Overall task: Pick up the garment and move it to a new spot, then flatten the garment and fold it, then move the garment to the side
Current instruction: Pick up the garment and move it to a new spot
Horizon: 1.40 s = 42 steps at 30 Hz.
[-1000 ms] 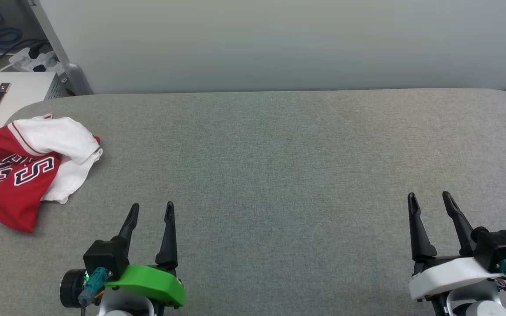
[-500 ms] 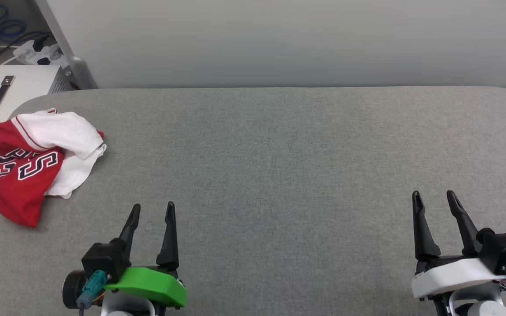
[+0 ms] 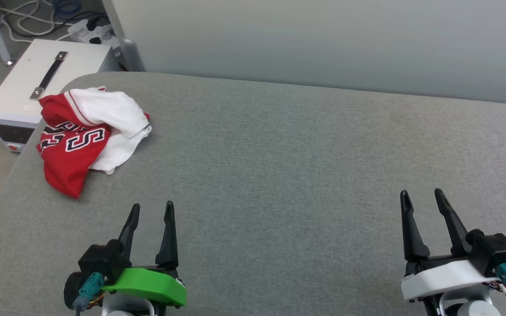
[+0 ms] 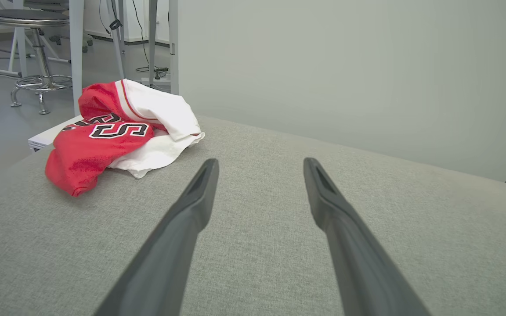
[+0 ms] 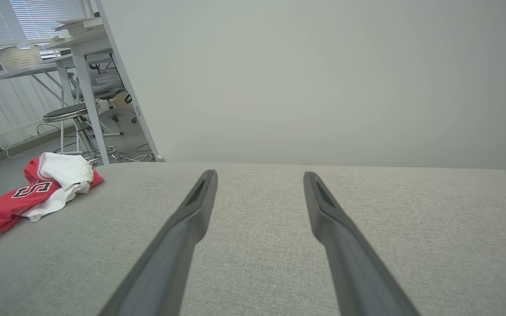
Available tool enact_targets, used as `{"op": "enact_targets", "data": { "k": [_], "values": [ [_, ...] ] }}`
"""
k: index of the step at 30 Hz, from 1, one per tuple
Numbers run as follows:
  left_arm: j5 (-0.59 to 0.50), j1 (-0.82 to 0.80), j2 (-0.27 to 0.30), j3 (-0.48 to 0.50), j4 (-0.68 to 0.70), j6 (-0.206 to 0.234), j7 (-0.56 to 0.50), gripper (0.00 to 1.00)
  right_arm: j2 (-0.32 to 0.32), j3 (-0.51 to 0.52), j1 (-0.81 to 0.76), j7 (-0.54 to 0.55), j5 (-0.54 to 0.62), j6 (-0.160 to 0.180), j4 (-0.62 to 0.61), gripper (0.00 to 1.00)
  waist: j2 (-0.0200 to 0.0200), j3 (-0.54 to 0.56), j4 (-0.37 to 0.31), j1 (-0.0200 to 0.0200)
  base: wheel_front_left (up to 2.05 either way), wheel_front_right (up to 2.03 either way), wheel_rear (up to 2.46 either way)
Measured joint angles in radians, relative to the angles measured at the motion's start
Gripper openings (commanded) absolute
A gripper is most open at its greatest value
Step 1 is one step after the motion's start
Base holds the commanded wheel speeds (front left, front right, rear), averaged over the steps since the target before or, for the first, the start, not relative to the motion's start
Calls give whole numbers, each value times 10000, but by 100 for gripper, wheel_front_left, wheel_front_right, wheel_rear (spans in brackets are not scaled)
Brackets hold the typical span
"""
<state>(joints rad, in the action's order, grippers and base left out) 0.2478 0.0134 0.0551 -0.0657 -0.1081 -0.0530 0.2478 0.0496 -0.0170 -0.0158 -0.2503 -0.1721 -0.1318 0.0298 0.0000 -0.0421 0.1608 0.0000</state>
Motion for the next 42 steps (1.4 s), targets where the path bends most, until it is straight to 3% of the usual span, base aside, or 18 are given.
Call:
{"op": "enact_targets", "data": {
  "k": [16, 25, 32, 42],
  "values": [
    [353, -71, -4, -19, 194, 38, 82, 100, -10, -667, 27, -44, 46, 0, 31, 100, 0, -78, 2427, 0, 0, 0, 0],
    [355, -70, -4, -242, 203, 44, 82, 100, -13, -848, 36, -54, 174, 0, 75, 100, 0, -176, 3395, 0, 0, 0, 0],
    [345, -70, -2, -232, 199, 44, 82, 100, -21, -928, 128, -54, 92, 0, 228, 100, 0, -335, 3723, 0, 0, 0, 0],
    [309, -69, -2, -119, 102, -69, 82, 100, -25, -997, 188, -54, 102, 0, 226, 100, 0, -330, 3491, 0, 0, 0, 0]
  ]
}}
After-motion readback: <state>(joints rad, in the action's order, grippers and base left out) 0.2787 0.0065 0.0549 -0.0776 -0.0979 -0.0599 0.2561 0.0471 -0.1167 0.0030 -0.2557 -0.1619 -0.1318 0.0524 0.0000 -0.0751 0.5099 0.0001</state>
